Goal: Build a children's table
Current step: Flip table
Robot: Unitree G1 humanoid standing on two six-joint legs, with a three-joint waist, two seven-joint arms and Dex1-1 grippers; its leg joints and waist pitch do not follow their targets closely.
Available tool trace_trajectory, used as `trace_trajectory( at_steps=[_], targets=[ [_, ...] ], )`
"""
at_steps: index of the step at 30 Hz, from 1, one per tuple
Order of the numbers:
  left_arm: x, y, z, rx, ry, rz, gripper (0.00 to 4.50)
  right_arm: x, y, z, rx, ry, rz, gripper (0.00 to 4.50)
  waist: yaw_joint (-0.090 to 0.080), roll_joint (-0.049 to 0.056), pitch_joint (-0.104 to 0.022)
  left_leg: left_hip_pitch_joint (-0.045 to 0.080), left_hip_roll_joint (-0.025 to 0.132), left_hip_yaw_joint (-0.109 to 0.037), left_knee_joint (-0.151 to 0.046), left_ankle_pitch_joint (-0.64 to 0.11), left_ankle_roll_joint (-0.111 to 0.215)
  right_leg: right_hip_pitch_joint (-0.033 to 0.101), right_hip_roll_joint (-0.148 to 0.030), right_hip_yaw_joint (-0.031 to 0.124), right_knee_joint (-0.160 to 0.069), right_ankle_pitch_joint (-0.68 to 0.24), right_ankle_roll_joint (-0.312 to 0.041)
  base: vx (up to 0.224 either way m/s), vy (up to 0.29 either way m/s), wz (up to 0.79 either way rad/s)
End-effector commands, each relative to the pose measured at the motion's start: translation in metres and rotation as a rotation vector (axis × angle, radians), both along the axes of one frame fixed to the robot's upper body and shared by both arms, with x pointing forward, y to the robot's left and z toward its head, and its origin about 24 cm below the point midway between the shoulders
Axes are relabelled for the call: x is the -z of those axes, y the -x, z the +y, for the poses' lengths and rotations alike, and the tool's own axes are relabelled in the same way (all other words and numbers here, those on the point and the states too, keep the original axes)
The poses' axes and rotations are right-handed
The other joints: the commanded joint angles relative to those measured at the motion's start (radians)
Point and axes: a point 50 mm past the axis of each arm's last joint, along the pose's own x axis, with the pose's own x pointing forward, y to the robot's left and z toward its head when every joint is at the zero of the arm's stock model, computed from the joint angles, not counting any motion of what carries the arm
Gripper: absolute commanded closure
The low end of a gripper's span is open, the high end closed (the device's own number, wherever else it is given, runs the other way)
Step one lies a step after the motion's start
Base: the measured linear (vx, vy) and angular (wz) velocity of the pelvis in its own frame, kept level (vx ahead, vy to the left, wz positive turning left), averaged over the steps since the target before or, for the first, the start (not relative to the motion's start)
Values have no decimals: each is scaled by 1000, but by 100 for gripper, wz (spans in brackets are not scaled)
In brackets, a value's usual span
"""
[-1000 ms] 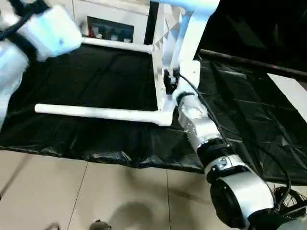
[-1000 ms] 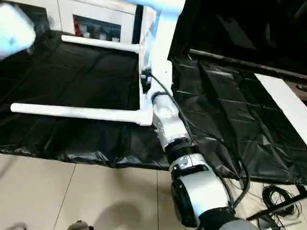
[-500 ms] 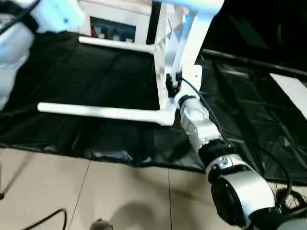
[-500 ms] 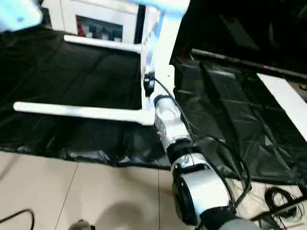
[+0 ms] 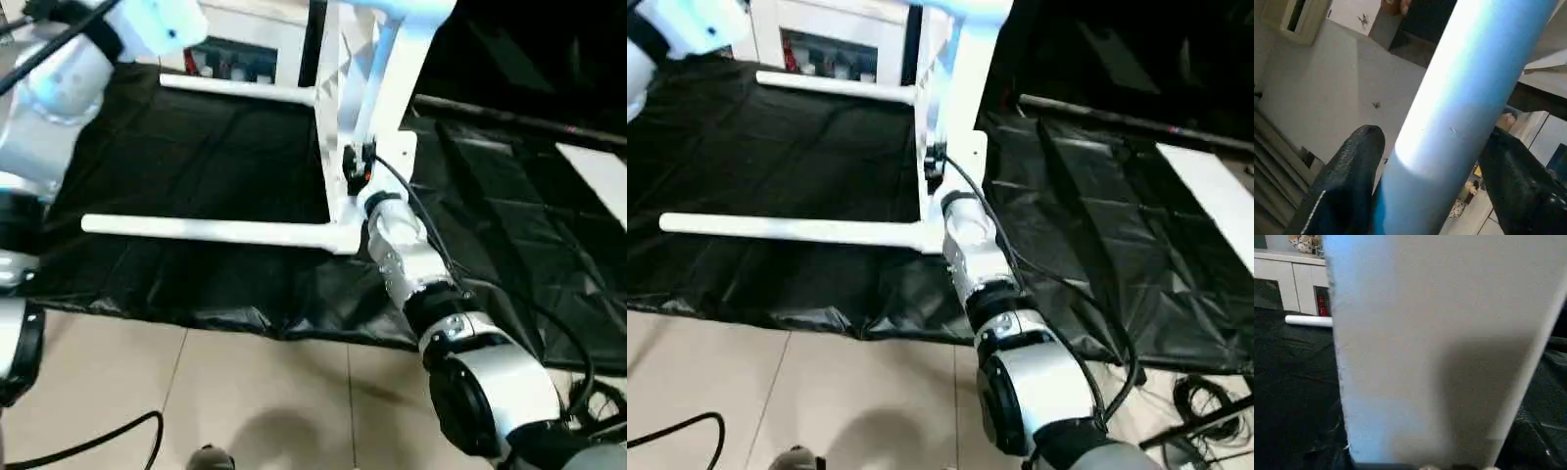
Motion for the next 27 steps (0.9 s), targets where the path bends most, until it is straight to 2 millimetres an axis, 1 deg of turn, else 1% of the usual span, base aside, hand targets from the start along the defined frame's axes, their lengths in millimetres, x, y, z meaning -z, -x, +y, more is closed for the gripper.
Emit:
trace_trajectory(
  at_steps=[1,2,3,4,5,6,8,9,10,11,12,13,14,15,16,17,18,19,20,21,23,24,25,26,27],
  targets=[
    [4,-4,-7,35,4,39,145,-6,-3,-3,0,2,-28,256,0,53,-75,48,31,-18,-77,-355,-137,24,-87,50,-64,-137,-138,0,0,0],
    [4,-4,-7,38,6,41,151,-7,-3,-4,-1,5,-32,257,2,55,-76,48,32,-18,-77,-350,-136,24,-88,50,-63,-130,-142,0,0,0],
    [4,-3,-7,43,14,44,151,-8,-3,-4,-1,10,-37,257,2,55,-76,48,32,-18,-77,-350,-136,24,-88,50,-63,-130,-142,0,0,0],
    [3,-2,-7,53,32,47,159,-9,-3,-5,-3,21,-50,257,1,58,-76,47,31,-18,-77,-348,-137,25,-87,49,-62,-121,-143,0,0,0],
    [3,-1,-6,55,41,47,169,-10,-3,-6,-5,27,-57,257,2,57,-76,47,31,-18,-77,-343,-135,26,-86,49,-62,-118,-143,0,0,0],
    [1,1,-4,60,74,44,179,-14,-4,-9,-13,49,-83,257,2,58,-76,48,32,-17,-76,-340,-135,26,-88,49,-61,-114,-145,0,0,0],
    [-4,5,2,79,155,41,183,-25,-8,-20,-22,70,-123,257,2,59,-76,46,32,-16,-76,-327,-133,27,-86,49,-59,-102,-148,0,0,0],
    [-4,5,2,79,155,41,183,-25,-8,-20,-22,70,-123,257,2,57,-76,45,32,-16,-75,-319,-132,31,-87,49,-58,-93,-149,0,0,0],
    [-7,7,5,93,208,36,189,-33,-10,-28,-21,69,-142,257,5,56,-77,45,31,-12,-72,-295,-123,31,-87,50,-57,-76,-152,0,0,0],
    [-11,10,10,102,261,30,191,-44,-13,-37,-20,75,-170,257,7,56,-78,39,30,-10,-69,-246,-111,39,-86,50,-52,-38,-161,0,0,0],
    [-14,12,15,106,312,16,192,-55,-15,-45,-21,86,-200,257,7,58,-79,39,29,-8,-67,-229,-106,40,-85,50,-49,-20,-165,0,0,0],
    [-16,14,19,108,352,-1,193,-66,-16,-52,-20,102,-230,257,8,56,-79,37,28,-7,-65,-209,-100,43,-84,50,-47,-2,-169,0,0,0],
    [-18,16,23,109,380,-16,193,-77,-17,-59,-18,119,-262,257,11,53,-82,31,24,-4,-59,-151,-82,48,-81,51,-42,46,-173,0,0,0],
    [-20,18,29,104,419,-30,194,-91,-18,-67,-18,139,-301,257,11,54,-82,27,22,-3,-57,-126,-74,51,-81,52,-39,67,-174,0,0,0],
    [-21,21,34,105,460,-45,194,-104,-19,-75,-13,157,-335,257,11,51,-84,21,18,-1,-52,-79,-57,54,-77,52,-34,113,-173,0,0,0],
    [-21,24,40,112,517,-62,195,-117,-19,-84,-6,176,-370,257,14,49,-86,18,16,1,-46,-39,-41,55,-75,52,-28,157,-181,0,0,0],
    [-20,26,44,118,568,-75,196,-127,-18,-90,1,193,-395,257,14,49,-88,14,13,4,-38,-6,-21,52,-71,53,-23,202,-185,0,0,0],
    [-18,29,51,126,652,-99,196,-142,-17,-97,16,207,-435,257,13,43,-86,7,8,7,-36,6,-8,53,-67,53,-21,217,-184,0,0,0],
    [-16,31,55,130,707,-112,197,-151,-16,-102,25,215,-462,257,13,44,-82,8,10,8,-37,-6,1,48,-67,53,-24,195,-184,0,0,0],
    [-11,33,60,131,757,-118,198,-162,-14,-106,36,222,-489,257,13,43,-80,8,11,8,-38,-15,0,47,-66,52,-26,175,-182,0,0,0],
    [2,36,69,103,815,-99,199,-177,-11,-113,58,224,-532,257,10,43,-80,13,17,8,-39,-39,-3,42,-67,53,-28,128,-181,0,0,0],
    [11,36,71,88,839,-78,200,-185,-10,-116,66,220,-555,257,6,42,-79,12,19,7,-40,-45,-9,43,-67,53,-28,115,-176,0,0,0],
    [33,36,69,69,864,-10,201,-198,-7,-115,48,249,-585,257,1,37,-78,14,22,7,-42,-54,-12,41,-67,53,-31,103,-173,0,0,0],
    [33,36,69,69,864,-10,202,-198,-7,-115,48,249,-585,257,-2,35,-76,15,21,8,-43,-91,-23,40,-65,52,-36,51,-162,0,0,0],
    [39,36,67,67,866,11,202,-200,-6,-114,35,264,-586,257,-2,36,-75,17,21,9,-43,-103,-24,38,-66,53,-38,31,-158,0,0,0]
  ],
)
